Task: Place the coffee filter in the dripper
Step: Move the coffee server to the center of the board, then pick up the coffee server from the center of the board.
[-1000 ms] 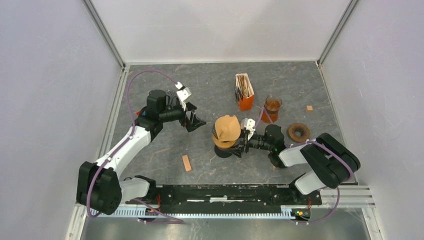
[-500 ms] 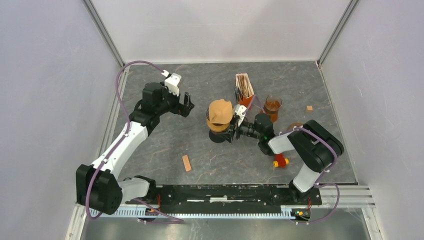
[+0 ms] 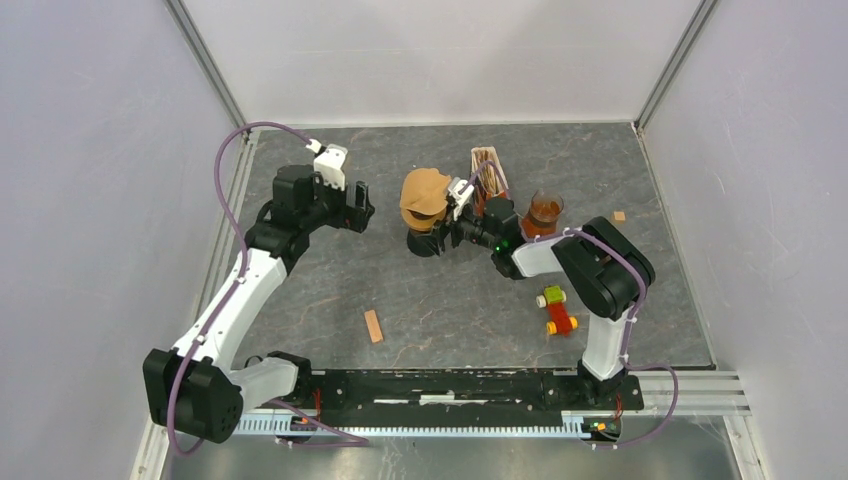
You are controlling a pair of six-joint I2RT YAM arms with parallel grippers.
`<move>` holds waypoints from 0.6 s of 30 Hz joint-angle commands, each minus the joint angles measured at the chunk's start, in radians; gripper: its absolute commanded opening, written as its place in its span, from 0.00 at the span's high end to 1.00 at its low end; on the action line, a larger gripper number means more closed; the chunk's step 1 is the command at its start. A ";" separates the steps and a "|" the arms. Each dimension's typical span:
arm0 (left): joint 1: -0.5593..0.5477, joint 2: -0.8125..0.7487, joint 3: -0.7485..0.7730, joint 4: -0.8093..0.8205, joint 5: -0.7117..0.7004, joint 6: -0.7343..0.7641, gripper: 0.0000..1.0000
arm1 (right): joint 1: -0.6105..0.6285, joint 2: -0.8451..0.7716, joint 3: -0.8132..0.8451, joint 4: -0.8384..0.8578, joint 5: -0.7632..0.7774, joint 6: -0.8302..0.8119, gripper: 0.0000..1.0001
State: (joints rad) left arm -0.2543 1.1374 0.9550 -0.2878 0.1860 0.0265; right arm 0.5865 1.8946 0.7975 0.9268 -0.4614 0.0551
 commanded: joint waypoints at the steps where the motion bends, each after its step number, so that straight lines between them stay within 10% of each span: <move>1: 0.009 -0.029 0.039 -0.017 -0.035 -0.028 0.00 | 0.000 -0.019 0.045 -0.069 0.039 -0.023 0.07; 10: 0.016 -0.007 0.066 0.000 -0.052 0.012 0.00 | -0.004 -0.353 -0.141 -0.227 0.059 -0.162 0.02; 18: 0.023 -0.008 0.088 -0.013 -0.055 0.050 0.00 | -0.160 -0.670 -0.097 -0.783 0.002 -0.385 0.02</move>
State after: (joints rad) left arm -0.2398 1.1362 0.9943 -0.3080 0.1387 0.0357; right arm 0.5144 1.3605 0.6571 0.4717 -0.4519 -0.1764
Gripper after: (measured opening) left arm 0.994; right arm 0.979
